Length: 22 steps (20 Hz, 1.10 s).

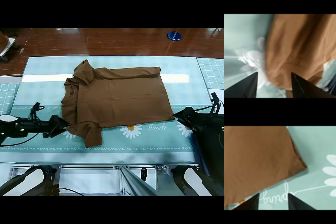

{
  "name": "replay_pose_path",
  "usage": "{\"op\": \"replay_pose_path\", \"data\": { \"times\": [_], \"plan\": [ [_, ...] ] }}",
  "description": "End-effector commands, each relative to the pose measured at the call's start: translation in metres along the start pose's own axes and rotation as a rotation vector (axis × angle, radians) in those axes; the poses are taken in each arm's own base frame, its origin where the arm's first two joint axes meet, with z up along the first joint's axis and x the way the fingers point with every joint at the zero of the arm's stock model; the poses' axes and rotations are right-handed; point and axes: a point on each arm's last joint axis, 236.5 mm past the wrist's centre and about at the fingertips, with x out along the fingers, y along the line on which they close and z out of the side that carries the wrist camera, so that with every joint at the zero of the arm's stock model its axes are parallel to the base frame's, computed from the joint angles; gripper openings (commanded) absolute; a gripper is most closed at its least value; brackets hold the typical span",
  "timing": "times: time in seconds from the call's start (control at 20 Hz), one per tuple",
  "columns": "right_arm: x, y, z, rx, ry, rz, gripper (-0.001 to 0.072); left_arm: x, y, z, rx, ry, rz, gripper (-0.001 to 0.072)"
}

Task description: Fold the shirts.

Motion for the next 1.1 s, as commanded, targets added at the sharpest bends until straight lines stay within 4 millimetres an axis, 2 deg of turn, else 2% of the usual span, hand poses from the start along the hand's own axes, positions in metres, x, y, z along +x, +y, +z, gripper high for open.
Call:
{"op": "replay_pose_path", "data": {
  "times": [0.0, 0.05, 0.1, 0.15, 0.25, 0.35, 0.45, 0.6, 0.8, 0.95, 1.0, 1.05],
  "plan": [
    [0.001, 0.003, -0.002, 0.008, 0.002, 0.017, 0.0406, 0.026, -0.008, 0.009, 0.017, -0.042, 0.019, 0.0501],
    [0.001, 0.002, 0.0, 0.008, -0.006, 0.015, 0.0406, 0.033, -0.008, 0.01, 0.011, -0.041, 0.03, 0.0452],
    [0.0, 0.001, 0.004, 0.009, -0.021, 0.009, 0.0406, 0.036, -0.008, 0.009, 0.015, -0.033, 0.037, 0.0184],
    [-0.002, -0.002, 0.01, 0.02, -0.046, 0.004, 0.0406, 0.036, -0.009, 0.01, 0.022, -0.03, 0.035, 0.0028],
    [-0.007, -0.017, 0.023, 0.064, -0.096, -0.024, 0.0406, 0.033, -0.013, 0.012, 0.035, -0.027, 0.027, 0.0018],
    [-0.004, -0.037, 0.021, 0.133, -0.07, -0.063, 0.0406, 0.031, -0.018, 0.014, 0.045, -0.024, 0.017, 0.0018],
    [0.01, -0.043, 0.009, 0.168, 0.012, -0.056, 0.0406, 0.03, -0.019, 0.015, 0.048, -0.027, 0.015, 0.0018],
    [0.031, -0.052, 0.003, 0.187, 0.087, -0.065, 0.0406, 0.03, -0.02, 0.013, 0.047, -0.018, 0.012, 0.0018],
    [0.055, -0.036, 0.019, 0.161, 0.128, -0.031, 0.0406, 0.03, -0.02, 0.013, 0.047, -0.017, 0.011, 0.0018],
    [0.077, -0.014, 0.027, 0.107, 0.173, -0.015, 0.0399, 0.03, -0.02, 0.013, 0.047, -0.017, 0.011, 0.0018],
    [0.084, -0.006, 0.03, 0.081, 0.189, -0.012, 0.0341, 0.03, -0.02, 0.013, 0.048, -0.018, 0.011, 0.0018],
    [0.089, 0.004, 0.032, 0.05, 0.206, -0.007, 0.0198, 0.029, -0.021, 0.014, 0.05, -0.019, 0.01, 0.0018]
  ]
}}
